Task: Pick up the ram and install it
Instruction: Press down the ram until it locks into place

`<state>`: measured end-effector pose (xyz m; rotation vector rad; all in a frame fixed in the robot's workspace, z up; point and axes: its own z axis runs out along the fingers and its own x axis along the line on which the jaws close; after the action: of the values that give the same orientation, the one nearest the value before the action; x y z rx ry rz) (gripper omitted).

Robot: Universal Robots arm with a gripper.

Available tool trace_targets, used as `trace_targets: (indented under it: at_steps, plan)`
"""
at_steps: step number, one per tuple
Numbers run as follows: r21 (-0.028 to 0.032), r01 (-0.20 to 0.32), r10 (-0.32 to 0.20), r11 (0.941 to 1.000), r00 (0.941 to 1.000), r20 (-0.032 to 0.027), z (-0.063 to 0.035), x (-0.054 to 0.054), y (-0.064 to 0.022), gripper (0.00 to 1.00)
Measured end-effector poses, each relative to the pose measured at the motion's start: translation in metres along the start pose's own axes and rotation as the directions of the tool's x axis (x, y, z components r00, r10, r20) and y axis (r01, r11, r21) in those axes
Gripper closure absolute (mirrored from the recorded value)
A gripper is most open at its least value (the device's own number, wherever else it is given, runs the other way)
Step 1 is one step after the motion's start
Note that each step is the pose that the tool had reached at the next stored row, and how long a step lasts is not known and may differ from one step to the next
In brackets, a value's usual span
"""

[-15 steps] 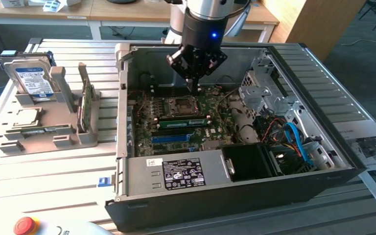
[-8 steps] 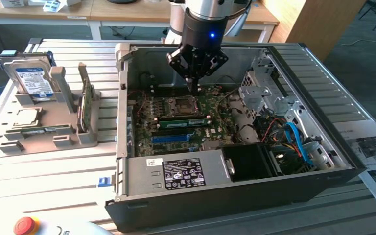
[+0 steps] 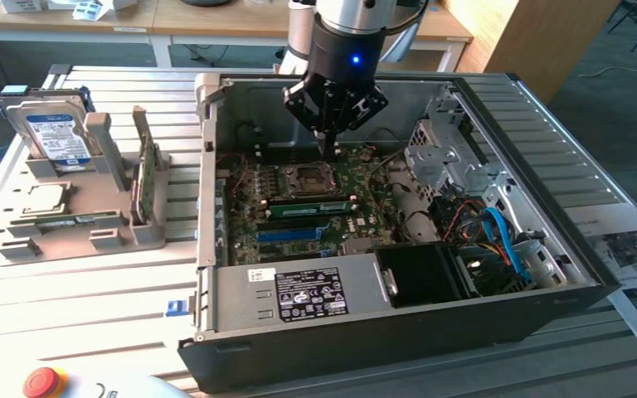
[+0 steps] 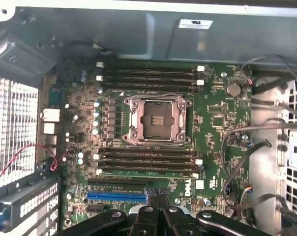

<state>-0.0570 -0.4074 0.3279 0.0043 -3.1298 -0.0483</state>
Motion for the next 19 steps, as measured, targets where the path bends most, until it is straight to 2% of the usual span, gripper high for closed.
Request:
trace_targets:
  at_steps: [14,19]
  plan:
    - [-0.0003,-0.015,0.015,0.9999,0.9999,0.0007,-0.0002,0.0000,0.0001,0.89]
    - [-0.0002,-0.020,0.020,0.9998,0.9998,0.0007,-0.0039,0.0001,0.0002,0.89]
